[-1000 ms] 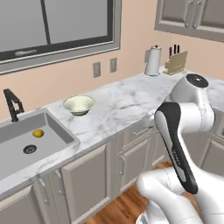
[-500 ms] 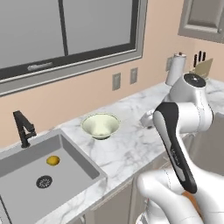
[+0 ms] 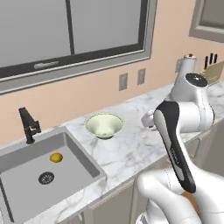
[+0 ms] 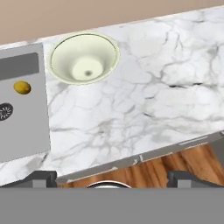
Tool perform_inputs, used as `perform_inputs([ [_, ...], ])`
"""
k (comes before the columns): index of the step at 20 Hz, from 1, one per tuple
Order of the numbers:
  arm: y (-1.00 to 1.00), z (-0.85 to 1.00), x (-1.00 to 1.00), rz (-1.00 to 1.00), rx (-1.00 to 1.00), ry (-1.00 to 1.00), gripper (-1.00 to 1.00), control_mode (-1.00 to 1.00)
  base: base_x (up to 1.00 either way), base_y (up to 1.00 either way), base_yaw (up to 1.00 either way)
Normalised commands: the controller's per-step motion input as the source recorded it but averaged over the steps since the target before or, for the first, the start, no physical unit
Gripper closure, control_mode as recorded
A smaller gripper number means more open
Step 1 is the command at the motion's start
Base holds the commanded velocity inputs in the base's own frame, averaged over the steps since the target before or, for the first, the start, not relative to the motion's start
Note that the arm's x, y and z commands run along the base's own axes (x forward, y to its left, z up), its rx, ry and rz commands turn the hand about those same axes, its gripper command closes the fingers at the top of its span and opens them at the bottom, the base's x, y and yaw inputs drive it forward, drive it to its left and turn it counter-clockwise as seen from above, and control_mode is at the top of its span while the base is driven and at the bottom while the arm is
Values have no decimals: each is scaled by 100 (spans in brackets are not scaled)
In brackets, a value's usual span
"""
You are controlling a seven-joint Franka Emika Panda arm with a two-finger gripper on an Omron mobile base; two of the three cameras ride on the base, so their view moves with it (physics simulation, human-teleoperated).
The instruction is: Clear the mugs and bowl far away from the sink.
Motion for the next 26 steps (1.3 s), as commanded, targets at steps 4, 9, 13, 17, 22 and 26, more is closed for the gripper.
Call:
perform_inputs([
  [4,0,0,0,0,0,0,-100,100,58,-6,42],
  [9,0,0,0,0,0,0,-100,100,58,-11,46],
  [13,0,0,0,0,0,0,-100,100,66,-12,44],
  [17,0,0,0,0,0,0,-100,100,66,-14,38],
  [22,-19,-13,53,14,4,1,-100,-100,31,-6,13],
  [26,-38,-10,58,15,17,7,-100,-100,0,0,0],
])
